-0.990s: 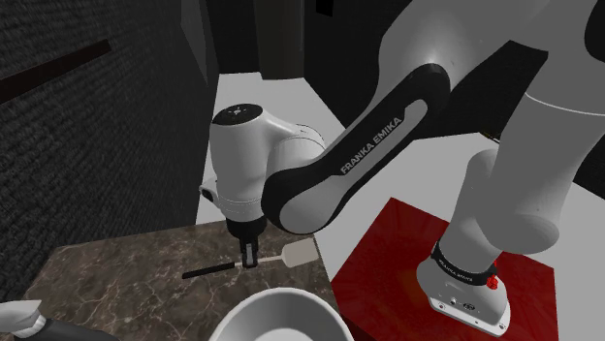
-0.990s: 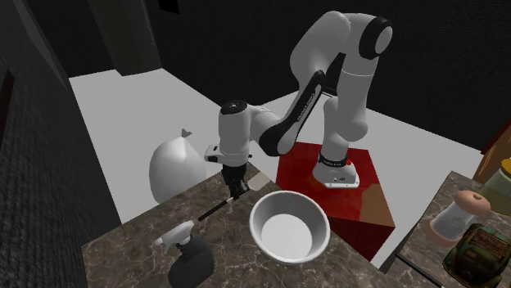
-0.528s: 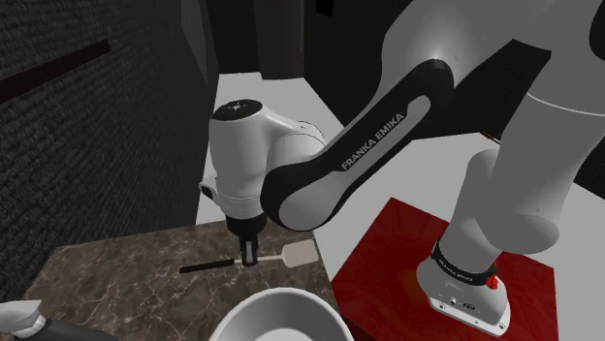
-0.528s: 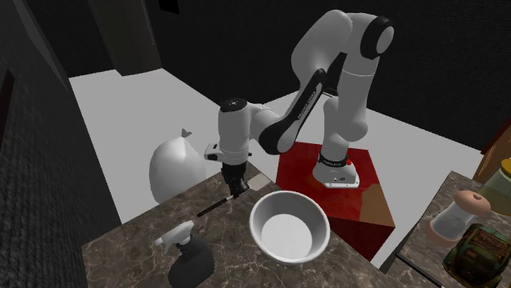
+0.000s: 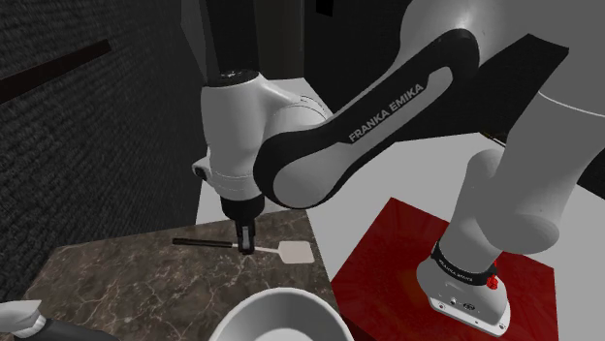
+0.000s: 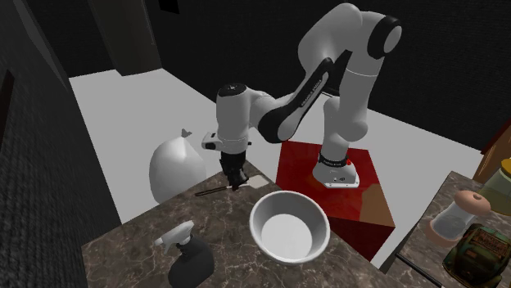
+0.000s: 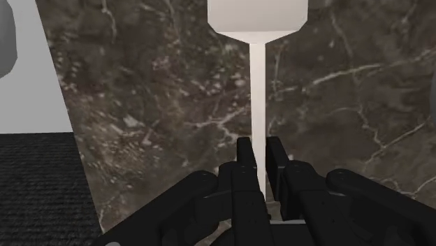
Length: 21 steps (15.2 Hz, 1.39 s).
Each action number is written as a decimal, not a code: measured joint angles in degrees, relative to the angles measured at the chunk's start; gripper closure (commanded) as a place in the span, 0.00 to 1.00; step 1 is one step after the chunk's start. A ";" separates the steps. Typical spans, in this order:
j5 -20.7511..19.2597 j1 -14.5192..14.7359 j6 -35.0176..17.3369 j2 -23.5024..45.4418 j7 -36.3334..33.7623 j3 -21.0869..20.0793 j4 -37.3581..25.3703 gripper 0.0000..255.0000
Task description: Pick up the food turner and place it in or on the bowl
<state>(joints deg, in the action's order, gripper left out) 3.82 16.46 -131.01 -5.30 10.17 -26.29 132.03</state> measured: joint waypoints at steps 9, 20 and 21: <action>1.44 0.09 6.89 -3.45 0.97 0.55 -3.71 1.00; 2.22 -0.02 15.53 -6.18 1.69 1.39 -9.78 1.00; 2.51 0.34 15.73 -6.77 1.09 1.02 -9.47 1.00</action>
<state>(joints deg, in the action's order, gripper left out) 6.33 16.80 -115.28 -12.07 11.26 -25.27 122.56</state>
